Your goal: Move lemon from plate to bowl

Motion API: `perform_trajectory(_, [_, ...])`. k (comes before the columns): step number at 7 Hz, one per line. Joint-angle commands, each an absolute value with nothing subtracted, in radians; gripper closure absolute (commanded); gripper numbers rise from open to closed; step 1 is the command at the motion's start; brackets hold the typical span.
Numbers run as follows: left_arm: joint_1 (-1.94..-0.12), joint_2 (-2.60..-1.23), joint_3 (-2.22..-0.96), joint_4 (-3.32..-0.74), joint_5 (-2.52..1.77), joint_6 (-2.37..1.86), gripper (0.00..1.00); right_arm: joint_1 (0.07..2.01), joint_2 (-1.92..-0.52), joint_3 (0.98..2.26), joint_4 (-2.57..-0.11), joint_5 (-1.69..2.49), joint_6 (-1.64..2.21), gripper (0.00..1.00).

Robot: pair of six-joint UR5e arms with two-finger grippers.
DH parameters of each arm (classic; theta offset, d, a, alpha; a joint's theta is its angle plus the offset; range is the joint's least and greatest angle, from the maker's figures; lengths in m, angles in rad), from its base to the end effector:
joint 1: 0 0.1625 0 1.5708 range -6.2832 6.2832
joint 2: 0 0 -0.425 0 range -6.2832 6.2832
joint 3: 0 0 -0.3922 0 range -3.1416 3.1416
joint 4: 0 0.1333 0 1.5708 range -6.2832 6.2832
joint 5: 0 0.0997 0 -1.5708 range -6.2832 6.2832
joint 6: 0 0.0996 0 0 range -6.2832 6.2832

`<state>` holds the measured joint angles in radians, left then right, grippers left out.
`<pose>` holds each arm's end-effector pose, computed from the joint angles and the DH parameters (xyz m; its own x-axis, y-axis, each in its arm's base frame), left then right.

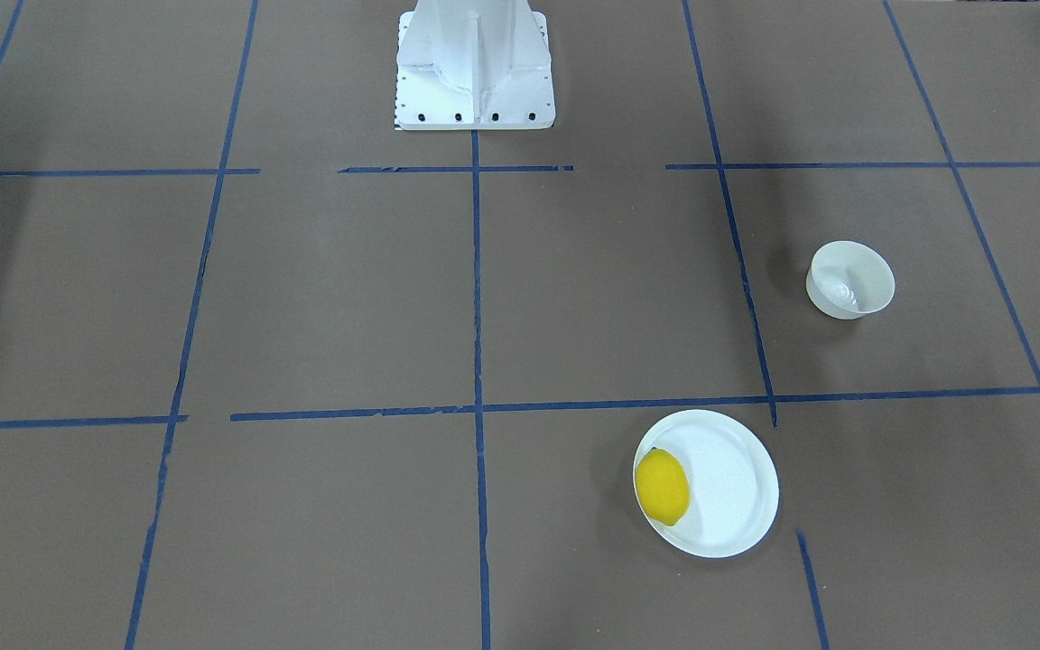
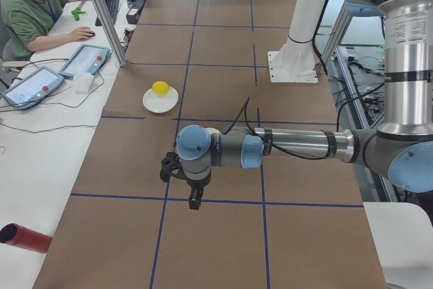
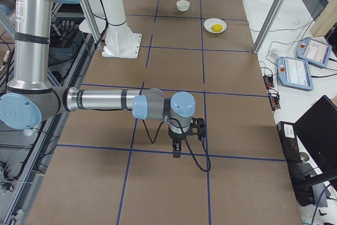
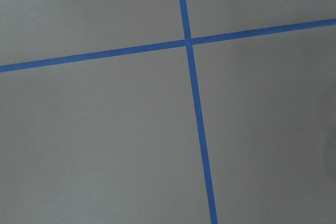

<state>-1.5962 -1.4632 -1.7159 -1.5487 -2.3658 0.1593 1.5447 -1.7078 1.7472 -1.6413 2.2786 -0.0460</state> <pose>-0.0735 -0.4453 0.6385 0.6955 0.1519 -0.7023 -0.0860 0.9880 0.1284 0.0573 -0.4328 0.6468 0.7581 -0.0456 0.6506 0.0610 0.9981 -0.0012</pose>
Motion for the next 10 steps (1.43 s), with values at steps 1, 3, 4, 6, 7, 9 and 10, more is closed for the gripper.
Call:
perform_trajectory(1, [-1.594,-1.471,-1.785,-1.56,-2.365,0.149,0.0,1.545,-1.709,1.747,-1.641,2.278,-0.046,0.0])
perform_trajectory(3, [-1.583,-1.608,-1.792,-1.562,-2.367,-0.012,0.0,1.545,-1.709,1.747,-1.641,2.279,-0.046,0.0])
perform_trajectory(4, [-1.547,-1.687,-1.784,-1.56,-2.361,-0.044,0.0,1.545,-1.707,1.747,-1.641,2.278,-0.046,0.0])
perform_trajectory(6, [-1.385,-1.868,-1.761,-1.56,-2.302,-0.278,0.0,1.545,-1.709,1.746,-1.641,2.278,-0.046,0.0])
perform_trajectory(7, [-1.267,-1.966,-1.725,-1.562,-2.217,-0.434,0.0,1.545,-1.707,1.747,-1.641,2.278,-0.046,0.0])
perform_trajectory(9, [-1.128,-2.166,-1.54,-1.618,-2.206,-0.71,0.0,1.545,-1.709,1.747,-1.641,2.279,-0.046,0.0])
perform_trajectory(10, [-1.09,-2.257,-1.408,-1.717,-2.151,-0.812,0.0,1.545,-1.709,1.747,-1.641,2.279,-0.046,0.0])
